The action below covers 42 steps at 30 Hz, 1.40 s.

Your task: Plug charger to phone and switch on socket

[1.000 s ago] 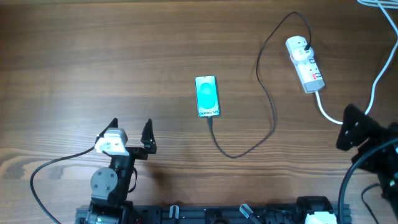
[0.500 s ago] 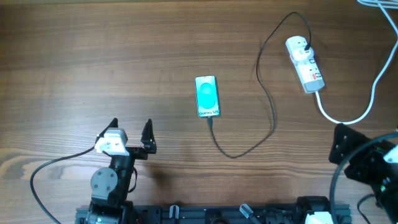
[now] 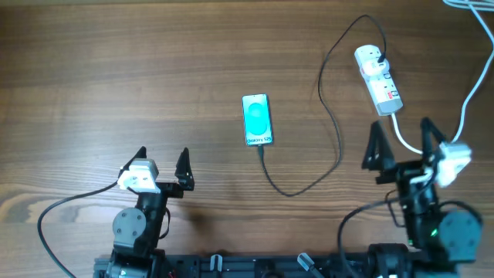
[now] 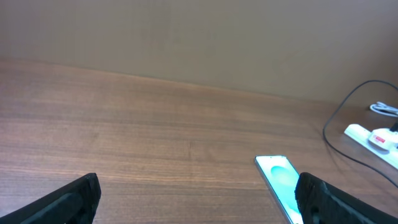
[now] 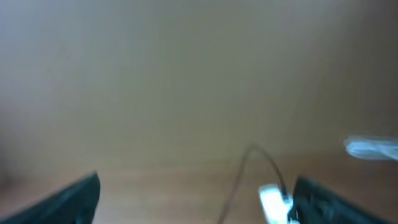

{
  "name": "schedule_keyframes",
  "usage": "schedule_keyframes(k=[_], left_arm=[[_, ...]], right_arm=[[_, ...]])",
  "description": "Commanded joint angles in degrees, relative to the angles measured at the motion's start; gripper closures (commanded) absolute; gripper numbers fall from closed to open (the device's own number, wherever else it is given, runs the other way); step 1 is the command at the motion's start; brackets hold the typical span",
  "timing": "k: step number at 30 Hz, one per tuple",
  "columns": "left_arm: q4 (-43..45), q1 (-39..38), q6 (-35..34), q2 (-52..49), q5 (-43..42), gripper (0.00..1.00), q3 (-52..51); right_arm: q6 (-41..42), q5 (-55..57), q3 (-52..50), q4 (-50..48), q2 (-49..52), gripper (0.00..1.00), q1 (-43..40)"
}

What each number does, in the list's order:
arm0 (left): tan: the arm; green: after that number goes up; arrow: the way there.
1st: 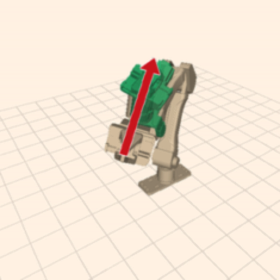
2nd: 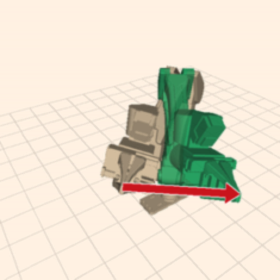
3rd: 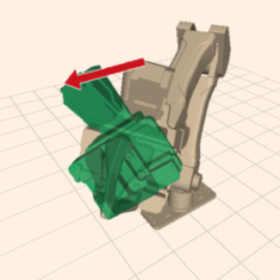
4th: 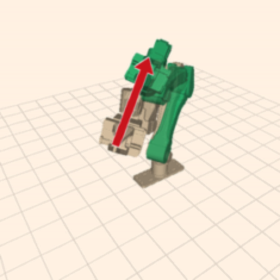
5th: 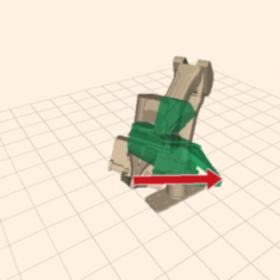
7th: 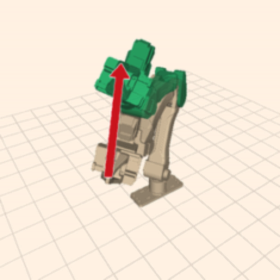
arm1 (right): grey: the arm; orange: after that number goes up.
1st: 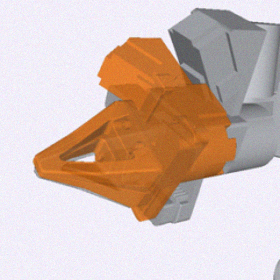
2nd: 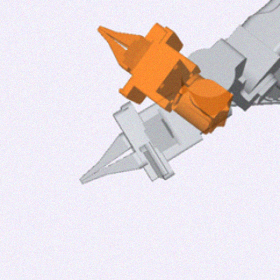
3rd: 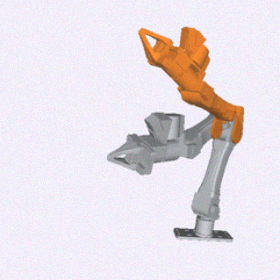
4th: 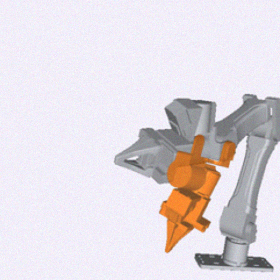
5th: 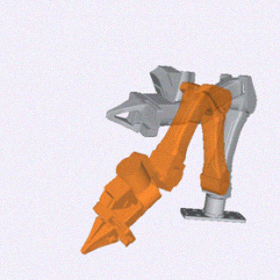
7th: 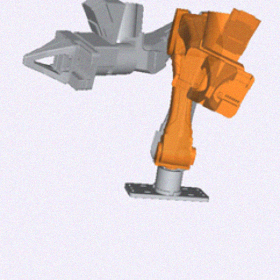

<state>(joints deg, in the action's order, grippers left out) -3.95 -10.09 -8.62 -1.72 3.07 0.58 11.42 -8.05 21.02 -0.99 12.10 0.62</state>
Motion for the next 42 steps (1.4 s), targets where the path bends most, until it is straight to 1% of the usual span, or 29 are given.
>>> schedule_keyframes(k=[1,3,5,7,10,13,16,19,39,42], left_arm=[[0.0,0.3,0.9,0.0,-0.7,0.0,-0.2],[0.0,0.3,0.9,0.0,-0.7,0.0,-0.2],[0.0,0.3,0.9,0.0,-0.7,0.0,-0.2],[0.0,0.3,0.9,0.0,-0.7,0.0,-0.2],[0.0,0.3,0.9,0.0,-0.7,0.0,-0.2],[0.0,0.3,0.9,0.0,-0.7,0.0,-0.2],[0.0,0.3,0.9,0.0,-0.7,0.0,-0.2],[0.0,0.3,0.9,0.0,-0.7,0.0,-0.2],[0.0,0.4,0.9,0.6,-0.7,0.0,-0.2],[0.0,2.0,0.9,1.1,-0.7,0.0,-0.2]], right_arm=[[-0.3,-3.3,-10.6,-11.3,-5.0,0.0,0.2],[1.6,-1.2,-15.4,-17.0,-6.6,0.0,0.2],[3.9,0.9,-18.6,-18.6,-8.7,0.0,0.0],[3.8,1.2,-20.7,-18.5,-11.4,0.0,-0.2],[3.4,2.3,-20.7,-15.1,-11.9,0.0,-1.2],[0.3,3.7,-20.7,-9.9,-11.9,0.0,-2.0],[0.6,5.1,-20.7,-3.0,-11.9,0.0,-2.0],[0.3,5.0,-20.7,1.0,-11.9,0.0,-2.0],[0.7,4.6,-20.7,0.9,-11.9,0.0,-2.0],[0.7,4.6,-20.7,0.9,-11.9,0.0,-2.0]])
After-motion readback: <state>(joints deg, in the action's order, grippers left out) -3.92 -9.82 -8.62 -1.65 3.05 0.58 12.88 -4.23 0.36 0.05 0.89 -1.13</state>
